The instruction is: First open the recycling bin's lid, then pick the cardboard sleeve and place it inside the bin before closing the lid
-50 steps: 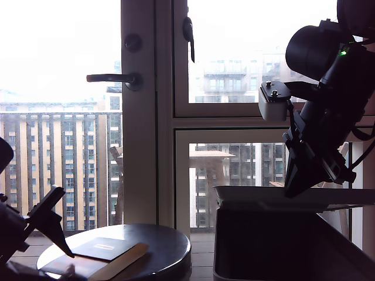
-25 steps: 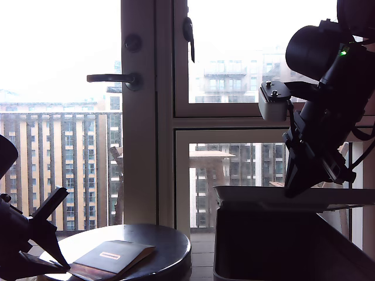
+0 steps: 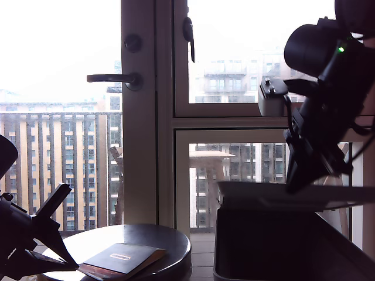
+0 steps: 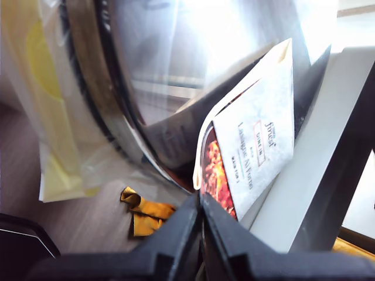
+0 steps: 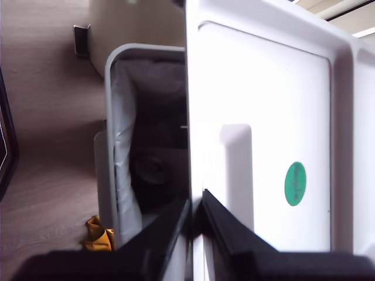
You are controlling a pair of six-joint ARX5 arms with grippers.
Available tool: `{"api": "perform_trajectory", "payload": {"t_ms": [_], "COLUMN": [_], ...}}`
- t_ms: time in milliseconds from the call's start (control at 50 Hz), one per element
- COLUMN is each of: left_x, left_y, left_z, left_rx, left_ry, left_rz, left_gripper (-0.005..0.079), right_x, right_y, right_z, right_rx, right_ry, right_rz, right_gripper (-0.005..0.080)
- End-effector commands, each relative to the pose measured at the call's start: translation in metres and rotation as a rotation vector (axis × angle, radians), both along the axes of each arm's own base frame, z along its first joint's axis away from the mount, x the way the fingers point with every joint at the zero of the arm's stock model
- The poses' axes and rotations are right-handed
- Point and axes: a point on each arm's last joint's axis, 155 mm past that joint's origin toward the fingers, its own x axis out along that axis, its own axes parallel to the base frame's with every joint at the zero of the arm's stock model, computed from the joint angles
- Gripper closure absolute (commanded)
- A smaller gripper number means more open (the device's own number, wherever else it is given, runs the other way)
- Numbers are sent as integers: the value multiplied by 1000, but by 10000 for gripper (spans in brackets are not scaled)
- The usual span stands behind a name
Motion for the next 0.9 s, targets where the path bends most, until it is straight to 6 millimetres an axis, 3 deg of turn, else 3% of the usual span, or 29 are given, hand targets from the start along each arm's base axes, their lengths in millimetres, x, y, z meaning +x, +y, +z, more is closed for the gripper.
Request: {"api": "perform_trajectory", "payload": {"t_ms": [0, 300, 600, 880], "left_x": [-5, -8, -3, -4], "left_y": [-6, -26, -43, -51], "left_z": [0, 22, 54, 63], "left_rx": [-6, -62, -111, -156], "left_ry": [-3, -41, -114, -109], "left_rz": [-30, -105, -137, -133], "left_gripper": [766, 766, 766, 766], "right_x": [6, 14, 13, 14], "right_y": [8, 15, 14, 14], "right_z": [19, 38, 38, 38], "right_rx": [30, 38, 35, 35], "right_ry": [-33, -53, -49, -50], "right_rz": [-2, 6, 6, 7], "right_gripper": [765, 765, 765, 765]}}
